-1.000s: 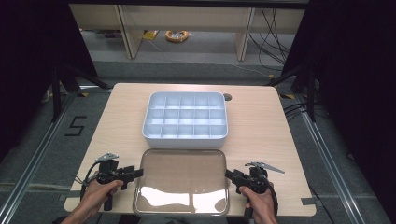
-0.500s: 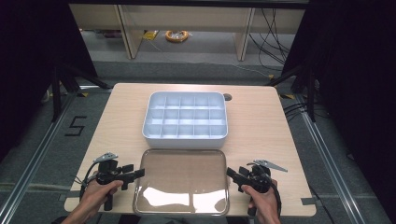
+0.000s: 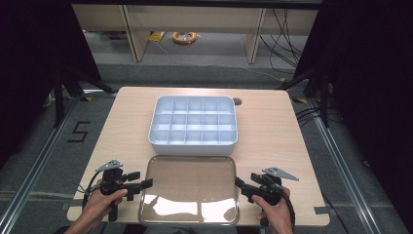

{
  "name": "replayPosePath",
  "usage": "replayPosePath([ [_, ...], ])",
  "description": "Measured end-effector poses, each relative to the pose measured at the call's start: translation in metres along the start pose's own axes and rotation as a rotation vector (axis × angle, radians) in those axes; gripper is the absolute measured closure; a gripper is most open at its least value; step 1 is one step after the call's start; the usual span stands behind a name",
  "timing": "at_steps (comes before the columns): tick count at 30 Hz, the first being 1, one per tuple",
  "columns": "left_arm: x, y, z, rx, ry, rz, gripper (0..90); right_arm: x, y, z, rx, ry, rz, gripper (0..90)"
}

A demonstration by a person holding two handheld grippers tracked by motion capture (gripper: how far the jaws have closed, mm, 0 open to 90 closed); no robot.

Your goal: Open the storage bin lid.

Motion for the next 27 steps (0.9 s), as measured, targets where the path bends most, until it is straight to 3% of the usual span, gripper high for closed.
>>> replayPosePath([
  [4,0.001,0.004,0.001,0.008,0.002,-0.021,20.2,-0.001,-0.003,0.003,0.013,0.006,0.012,26.2],
  [10,0.002,0.006,0.002,0.020,-0.005,-0.016,20.0,0.001,-0.002,0.008,0.020,0.013,0.034,26.2],
  [11,0.003,0.006,0.003,0.017,-0.003,-0.023,20.1,0.003,-0.007,0.009,0.011,0.015,-0.013,26.2],
  [12,0.002,0.006,0.003,0.013,0.009,-0.017,20.2,0.003,-0.003,0.012,0.015,0.018,0.020,26.2],
  [14,0.003,0.006,0.004,0.017,0.000,-0.017,20.2,0.004,-0.003,0.013,0.017,0.022,0.028,26.2],
  [16,0.004,0.007,0.005,0.020,0.004,-0.020,20.2,0.007,-0.005,0.018,0.029,0.008,-0.008,26.1],
  [17,0.004,0.007,0.006,0.021,0.001,-0.023,20.2,0.006,-0.004,0.018,0.030,0.027,0.016,26.0],
  [19,0.006,0.009,0.007,0.023,0.000,-0.025,20.2,0.008,-0.004,0.021,0.014,0.024,0.019,25.6],
  [20,0.007,0.010,0.008,0.029,0.002,-0.023,20.2,0.010,-0.009,0.022,0.016,0.031,-0.035,25.3],
  [21,0.008,0.011,0.008,0.028,0.000,-0.025,20.2,0.010,-0.005,0.023,0.025,0.031,0.009,25.2],
  [26,0.012,0.014,0.013,0.031,0.001,-0.032,20.2,0.014,-0.008,0.030,0.008,0.020,0.034,24.0],
  [27,0.013,0.014,0.013,0.024,0.004,-0.029,20.3,0.016,-0.012,0.032,0.005,0.015,-0.003,23.7],
])
Point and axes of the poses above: each handheld gripper's, and its own axes: z roughly backward along the jaws, x roughly out of its underside, y roughly to its right, the point moved 9 cm from there along -z, roughly forward along the jaws, and after that the axes turned 12 degrees about -x, right-handed, at the moved point
